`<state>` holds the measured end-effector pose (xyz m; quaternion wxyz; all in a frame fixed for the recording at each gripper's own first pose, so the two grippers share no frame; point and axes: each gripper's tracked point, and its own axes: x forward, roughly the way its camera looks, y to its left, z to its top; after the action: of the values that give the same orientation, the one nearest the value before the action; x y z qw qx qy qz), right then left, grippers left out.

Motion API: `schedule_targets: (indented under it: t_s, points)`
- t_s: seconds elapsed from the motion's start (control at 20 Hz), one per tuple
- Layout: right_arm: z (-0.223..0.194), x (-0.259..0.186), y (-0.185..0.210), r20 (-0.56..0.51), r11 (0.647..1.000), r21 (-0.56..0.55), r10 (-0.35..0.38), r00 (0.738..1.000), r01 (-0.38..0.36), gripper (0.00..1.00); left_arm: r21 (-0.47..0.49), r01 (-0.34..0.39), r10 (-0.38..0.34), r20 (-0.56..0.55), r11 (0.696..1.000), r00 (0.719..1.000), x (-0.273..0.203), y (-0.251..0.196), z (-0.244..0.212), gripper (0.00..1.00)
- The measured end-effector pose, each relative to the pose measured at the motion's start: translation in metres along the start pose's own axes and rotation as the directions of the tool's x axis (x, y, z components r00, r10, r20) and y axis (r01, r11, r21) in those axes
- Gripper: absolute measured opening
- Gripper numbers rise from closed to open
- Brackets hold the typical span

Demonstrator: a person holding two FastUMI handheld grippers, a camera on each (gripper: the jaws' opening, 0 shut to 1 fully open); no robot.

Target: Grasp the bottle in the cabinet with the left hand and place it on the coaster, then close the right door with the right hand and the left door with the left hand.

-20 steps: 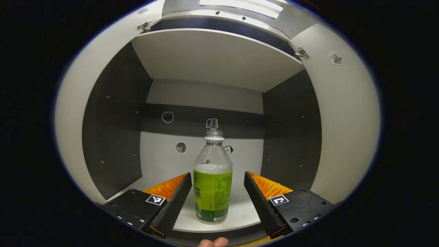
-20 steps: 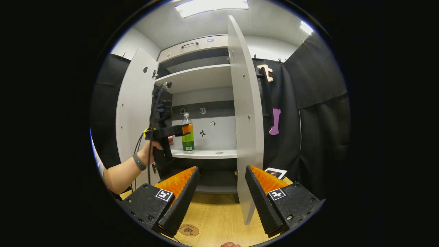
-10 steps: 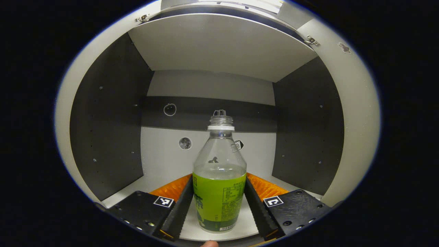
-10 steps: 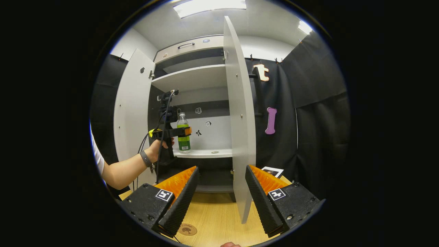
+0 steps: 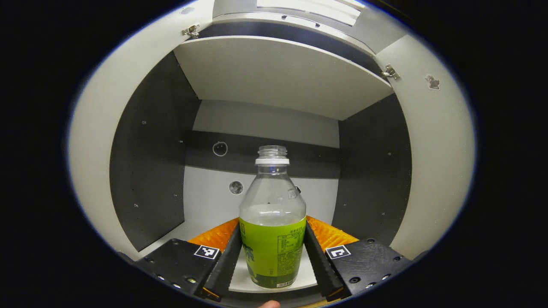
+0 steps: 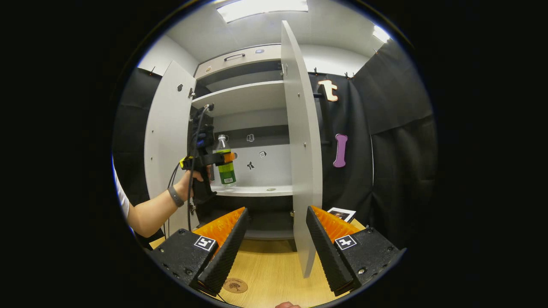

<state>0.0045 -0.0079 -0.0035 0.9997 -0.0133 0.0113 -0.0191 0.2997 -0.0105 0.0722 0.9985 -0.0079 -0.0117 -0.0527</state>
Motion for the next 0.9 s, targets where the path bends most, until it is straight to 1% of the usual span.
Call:
schedule_targets:
  t_s: [0.05, 0.2, 0.35, 0.5, 0.7, 0.8, 0.9]
  points:
    - [0.000, -0.001, 0.001, 0.001, 1.000, 0.000, 0.003, 1.000, -0.003, 0.83, 0.008, 0.007, -0.007, 0.006, 1.000, 1.000, -0.009, -0.001, 0.005, 0.75]
    - [-0.002, -0.002, 0.003, -0.005, 1.000, 0.000, 0.012, 1.000, -0.012, 0.83, 0.018, 0.059, -0.059, 0.013, 0.998, 0.998, -0.040, -0.013, 0.009, 0.75]
    - [-0.002, -0.003, 0.006, -0.004, 1.000, 0.002, 0.026, 1.000, -0.026, 0.83, 0.034, 0.095, -0.095, 0.010, 0.995, 0.995, -0.078, -0.025, -0.002, 0.75]
    - [0.000, -0.004, 0.013, -0.001, 0.999, 0.000, 0.049, 0.999, -0.049, 0.83, 0.067, 0.095, -0.095, -0.006, 0.993, 0.996, -0.117, -0.036, -0.039, 0.75]
    - [0.009, -0.010, 0.022, 0.008, 0.997, 0.001, 0.077, 0.997, -0.077, 0.83, 0.035, 0.130, -0.127, -0.090, 0.991, 0.988, -0.162, -0.054, -0.112, 0.75]
    - [0.009, -0.012, 0.020, 0.004, 0.997, -0.012, 0.073, 0.997, -0.073, 0.83, 0.033, 0.123, -0.119, -0.102, 0.992, 0.988, -0.180, -0.056, -0.136, 0.75]
    - [0.010, -0.014, 0.019, -0.003, 0.997, -0.013, 0.074, 0.997, -0.074, 0.83, 0.051, 0.112, -0.106, -0.098, 0.992, 0.989, -0.198, -0.060, -0.157, 0.75]
